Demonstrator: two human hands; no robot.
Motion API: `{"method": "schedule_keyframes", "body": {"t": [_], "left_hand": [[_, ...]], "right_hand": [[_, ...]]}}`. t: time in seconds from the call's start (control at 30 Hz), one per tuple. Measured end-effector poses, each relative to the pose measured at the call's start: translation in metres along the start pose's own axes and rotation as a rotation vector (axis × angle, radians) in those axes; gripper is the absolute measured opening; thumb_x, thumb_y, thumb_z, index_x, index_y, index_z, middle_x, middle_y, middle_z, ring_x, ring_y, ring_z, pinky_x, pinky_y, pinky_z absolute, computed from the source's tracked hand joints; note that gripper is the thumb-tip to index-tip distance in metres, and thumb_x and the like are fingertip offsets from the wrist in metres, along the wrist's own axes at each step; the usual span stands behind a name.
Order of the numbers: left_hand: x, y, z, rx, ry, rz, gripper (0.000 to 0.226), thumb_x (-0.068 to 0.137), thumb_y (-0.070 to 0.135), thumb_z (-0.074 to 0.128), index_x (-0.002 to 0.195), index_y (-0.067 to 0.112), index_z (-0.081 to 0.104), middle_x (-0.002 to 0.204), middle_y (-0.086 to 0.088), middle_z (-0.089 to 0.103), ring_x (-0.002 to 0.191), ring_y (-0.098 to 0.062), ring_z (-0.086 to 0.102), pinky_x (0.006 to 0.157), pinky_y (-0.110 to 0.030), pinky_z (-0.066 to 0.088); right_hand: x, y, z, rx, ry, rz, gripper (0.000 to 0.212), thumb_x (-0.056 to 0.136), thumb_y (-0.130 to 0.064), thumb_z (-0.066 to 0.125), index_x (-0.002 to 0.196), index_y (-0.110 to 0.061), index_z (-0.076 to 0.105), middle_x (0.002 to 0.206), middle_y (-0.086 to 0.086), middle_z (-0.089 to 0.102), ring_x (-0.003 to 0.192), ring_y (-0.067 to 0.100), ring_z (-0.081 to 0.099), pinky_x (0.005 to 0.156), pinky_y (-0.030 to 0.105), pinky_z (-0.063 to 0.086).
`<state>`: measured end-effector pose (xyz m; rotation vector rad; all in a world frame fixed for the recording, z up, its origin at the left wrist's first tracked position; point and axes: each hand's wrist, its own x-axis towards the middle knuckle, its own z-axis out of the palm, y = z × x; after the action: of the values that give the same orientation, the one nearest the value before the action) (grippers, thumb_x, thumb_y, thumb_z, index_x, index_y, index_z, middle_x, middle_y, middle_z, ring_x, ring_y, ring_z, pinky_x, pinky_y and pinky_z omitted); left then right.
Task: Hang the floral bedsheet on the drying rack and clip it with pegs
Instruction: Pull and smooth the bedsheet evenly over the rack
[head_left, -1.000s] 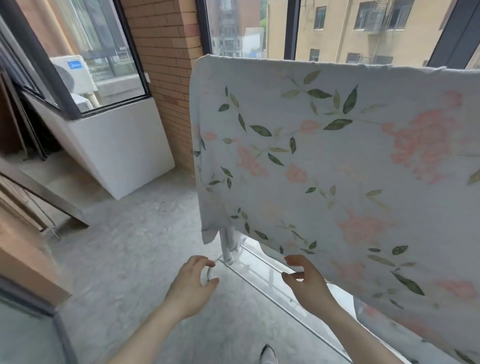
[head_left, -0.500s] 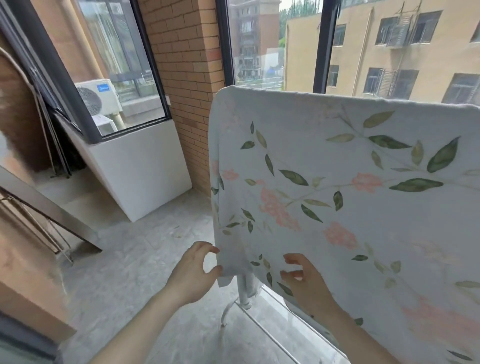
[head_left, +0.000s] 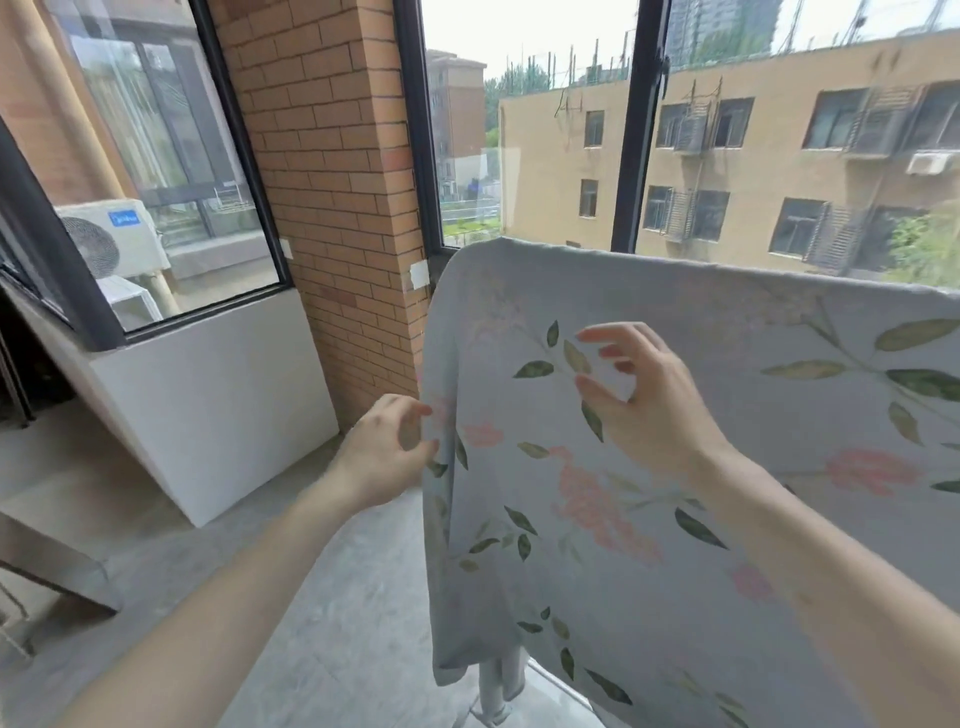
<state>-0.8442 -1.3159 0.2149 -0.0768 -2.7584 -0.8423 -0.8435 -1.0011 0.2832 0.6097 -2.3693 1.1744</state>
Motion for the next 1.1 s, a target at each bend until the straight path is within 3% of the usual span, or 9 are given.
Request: {"method": "schedule_keyframes", "body": {"t": [0.13, 0.3, 0.37, 0.43, 0.57, 0.73, 0.93, 1.0, 1.1], "left_hand": [[0.07, -0.021, -0.024, -0.072, 0.048, 0.062, 0.035, 0.089, 0.035, 0.068, 0.124, 0.029, 0.063, 0.121, 0.009, 0.064, 0.102, -0.011, 0.065, 0.094, -0.039, 0.055], [0.154, -0.024, -0.05, -0.102, 0.095, 0.08, 0.032, 0.096, 0.032, 0.065, 0.127, 0.027, 0.061, 0.116, 0.009, 0.069, 0.098, -0.015, 0.067, 0.09, -0.038, 0.057], [0.185, -0.024, -0.052, -0.059, 0.071, 0.089, 0.03, 0.097, 0.035, 0.063, 0.127, 0.029, 0.063, 0.118, 0.01, 0.07, 0.106, -0.017, 0.066, 0.093, -0.038, 0.055], [0.208, -0.022, -0.049, -0.011, 0.042, 0.103, 0.024, 0.099, 0.036, 0.06, 0.122, 0.029, 0.066, 0.116, 0.01, 0.071, 0.106, -0.017, 0.065, 0.09, -0.033, 0.052], [0.227, -0.025, -0.044, 0.018, 0.079, 0.13, 0.016, 0.098, 0.033, 0.06, 0.106, 0.028, 0.073, 0.11, 0.006, 0.074, 0.102, -0.021, 0.067, 0.083, -0.031, 0.05], [0.241, -0.028, -0.061, 0.116, 0.141, 0.148, 0.016, 0.092, 0.021, 0.057, 0.094, 0.027, 0.071, 0.098, 0.003, 0.072, 0.091, -0.024, 0.062, 0.074, -0.03, 0.043], [0.27, 0.006, -0.078, -0.167, 0.268, 0.096, 0.015, 0.091, 0.017, 0.057, 0.092, 0.022, 0.072, 0.096, 0.003, 0.074, 0.094, -0.022, 0.069, 0.084, -0.032, 0.057], [0.27, 0.015, -0.067, -0.177, 0.173, 0.091, 0.017, 0.093, 0.021, 0.055, 0.097, 0.022, 0.071, 0.098, 0.002, 0.072, 0.093, -0.021, 0.066, 0.085, -0.031, 0.055], [0.268, 0.007, -0.058, -0.2, -0.138, 0.073, 0.009, 0.093, 0.025, 0.063, 0.096, 0.021, 0.07, 0.103, -0.004, 0.071, 0.089, -0.021, 0.066, 0.084, -0.035, 0.059]], "right_hand": [[0.059, -0.044, -0.018, -0.15, 0.195, -0.052, 0.033, 0.097, -0.029, 0.066, 0.13, -0.033, 0.062, 0.13, -0.018, 0.054, 0.12, 0.004, 0.051, 0.099, 0.03, 0.039], [0.124, -0.042, -0.021, -0.5, 0.11, 0.131, 0.041, 0.101, -0.042, 0.058, 0.139, -0.027, 0.058, 0.142, 0.0, 0.06, 0.129, 0.027, 0.056, 0.105, 0.043, 0.044], [0.131, -0.033, -0.019, -0.651, 0.057, 0.255, 0.04, 0.104, -0.05, 0.049, 0.131, -0.025, 0.065, 0.127, 0.004, 0.07, 0.113, 0.033, 0.064, 0.095, 0.043, 0.049], [0.13, -0.026, -0.019, -0.78, 0.07, 0.27, 0.042, 0.106, -0.049, 0.042, 0.109, -0.021, 0.073, 0.101, 0.012, 0.074, 0.094, 0.037, 0.065, 0.085, 0.043, 0.051], [0.133, -0.026, -0.016, -0.784, 0.09, 0.28, 0.049, 0.107, -0.049, 0.039, 0.083, -0.017, 0.068, 0.075, 0.008, 0.066, 0.08, 0.037, 0.062, 0.08, 0.044, 0.051], [0.132, -0.029, -0.013, -0.807, 0.064, 0.273, 0.051, 0.107, -0.049, 0.041, 0.077, -0.014, 0.063, 0.072, 0.008, 0.063, 0.077, 0.035, 0.058, 0.069, 0.039, 0.039], [0.132, -0.035, -0.012, -0.804, 0.024, 0.282, 0.055, 0.107, -0.052, 0.039, 0.08, -0.014, 0.067, 0.071, 0.007, 0.064, 0.067, 0.023, 0.056, 0.065, 0.036, 0.036], [0.132, -0.034, -0.012, -0.828, 0.029, 0.281, 0.058, 0.107, -0.053, 0.037, 0.079, -0.014, 0.067, 0.069, 0.007, 0.063, 0.066, 0.021, 0.055, 0.064, 0.036, 0.034], [0.133, -0.034, -0.017, -0.859, 0.04, 0.295, 0.061, 0.108, -0.054, 0.034, 0.076, -0.014, 0.067, 0.069, 0.008, 0.063, 0.066, 0.023, 0.055, 0.066, 0.036, 0.035]]}}
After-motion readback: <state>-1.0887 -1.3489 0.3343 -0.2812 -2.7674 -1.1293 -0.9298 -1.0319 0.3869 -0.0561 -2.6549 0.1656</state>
